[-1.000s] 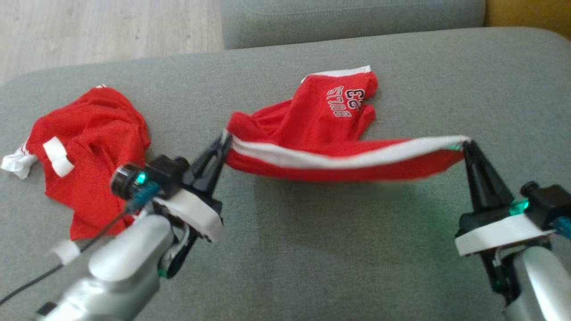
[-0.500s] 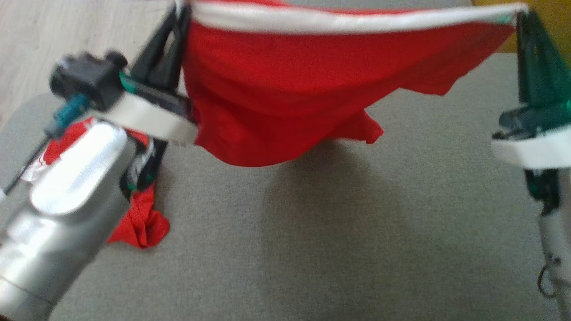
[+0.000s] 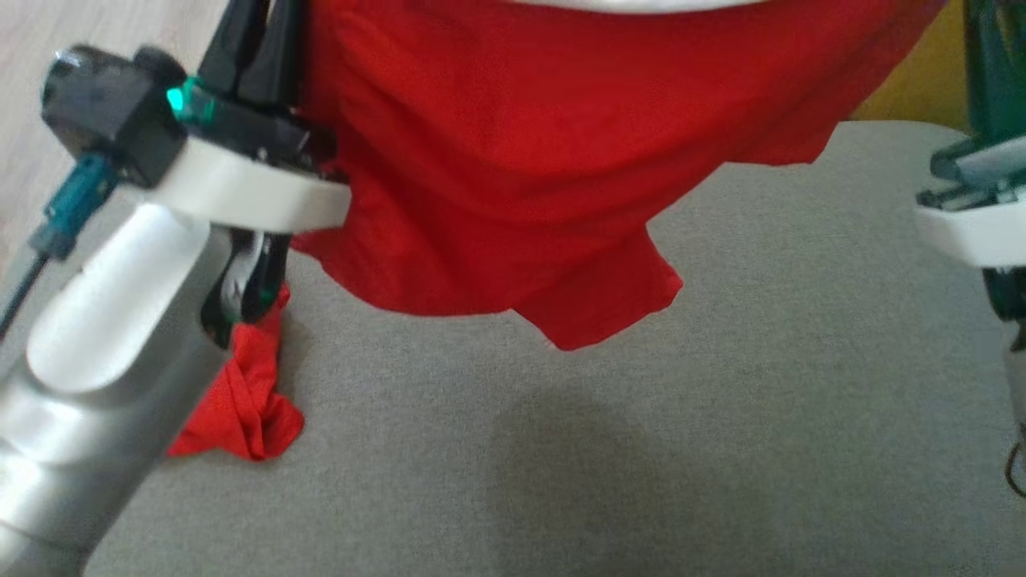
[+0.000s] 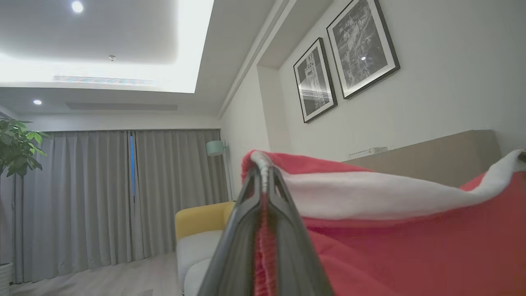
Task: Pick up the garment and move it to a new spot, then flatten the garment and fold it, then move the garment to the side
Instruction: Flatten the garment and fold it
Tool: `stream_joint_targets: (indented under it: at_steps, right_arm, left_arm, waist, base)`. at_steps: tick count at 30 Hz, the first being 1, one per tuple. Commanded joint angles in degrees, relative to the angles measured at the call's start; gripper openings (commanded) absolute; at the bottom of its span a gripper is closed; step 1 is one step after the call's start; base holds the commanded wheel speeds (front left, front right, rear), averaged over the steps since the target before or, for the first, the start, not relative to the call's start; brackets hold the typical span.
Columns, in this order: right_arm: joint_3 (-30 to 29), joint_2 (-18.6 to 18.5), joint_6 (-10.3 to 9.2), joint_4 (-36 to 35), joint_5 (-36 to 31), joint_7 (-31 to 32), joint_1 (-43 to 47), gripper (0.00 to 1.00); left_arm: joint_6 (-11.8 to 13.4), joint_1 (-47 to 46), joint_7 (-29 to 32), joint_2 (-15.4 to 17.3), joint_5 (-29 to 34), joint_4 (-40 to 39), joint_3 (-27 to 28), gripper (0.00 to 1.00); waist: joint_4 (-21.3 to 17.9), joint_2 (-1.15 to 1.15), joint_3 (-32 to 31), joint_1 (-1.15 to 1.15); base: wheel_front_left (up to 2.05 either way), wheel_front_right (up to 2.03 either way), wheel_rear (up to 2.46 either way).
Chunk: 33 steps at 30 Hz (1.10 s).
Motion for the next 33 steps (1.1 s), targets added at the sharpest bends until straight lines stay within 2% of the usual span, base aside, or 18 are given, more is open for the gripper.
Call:
stream_joint_targets:
  at_steps: [1,10,15,19,23,28,29,33]
  right_arm:
    - [0.05,-1.26,-0.04,-2.07,0.75,0.80,0.76,0.00]
    - [-6.25,-0.56,-0.04,-8.03,6.35,3.67,12.62,0.00]
    - [-7.95,0.11,-0.04,-11.73,6.45,6.42,13.53,0.00]
    - [-6.10,-0.87,-0.04,-11.31,6.30,10.75,8.94,0.00]
    - [-2.52,-1.96,-0.04,-8.04,7.53,13.25,-0.99,0.00]
    - [1.39,-2.40,-0.04,2.58,8.65,12.55,-17.91,0.00]
    - [1.39,-2.40,-0.04,2.58,8.65,12.55,-17.91,0.00]
    - [3.85,-1.62,-0.04,14.12,7.27,9.49,-32.45,0.00]
  left_arm:
    - [0.83,-0.78,-0.21,2.89,0.54,-2.02,3.44,0.00]
    - [3.60,6.60,-0.26,2.74,1.66,-11.36,3.65,0.00]
    - [3.45,6.65,0.74,3.49,1.36,-12.39,3.48,0.00]
    - [1.31,2.33,2.84,4.26,0.98,-10.06,3.92,0.00]
    - [-1.61,-4.80,3.82,4.37,1.81,-6.29,4.57,0.00]
    - [-7.29,-15.92,4.24,3.58,1.63,3.77,5.89,0.00]
    - [-7.29,-15.92,4.24,3.58,1.63,3.77,5.89,0.00]
    - [-11.52,-26.47,3.18,1.31,2.75,13.82,6.37,0.00]
  waist:
    - [-0.15,0.00,-0.30,0.00]
    - [0.46,0.00,-0.61,0.00]
    - [0.37,0.00,1.74,0.00]
    - [0.02,0.00,7.72,0.00]
    - [-0.69,0.00,16.44,0.00]
    - [-2.27,0.00,25.46,0.00]
    - [-2.27,0.00,25.46,0.00]
    - [-3.52,0.00,29.89,0.00]
  base:
    - [0.00,0.00,0.00]
    - [0.00,0.00,0.00]
    - [0.00,0.00,0.00]
    - [0.00,0.00,0.00]
    - [0.00,0.00,0.00]
    - [0.00,0.00,0.00]
    - [0.00,0.00,0.00]
    - [0.00,0.00,0.00]
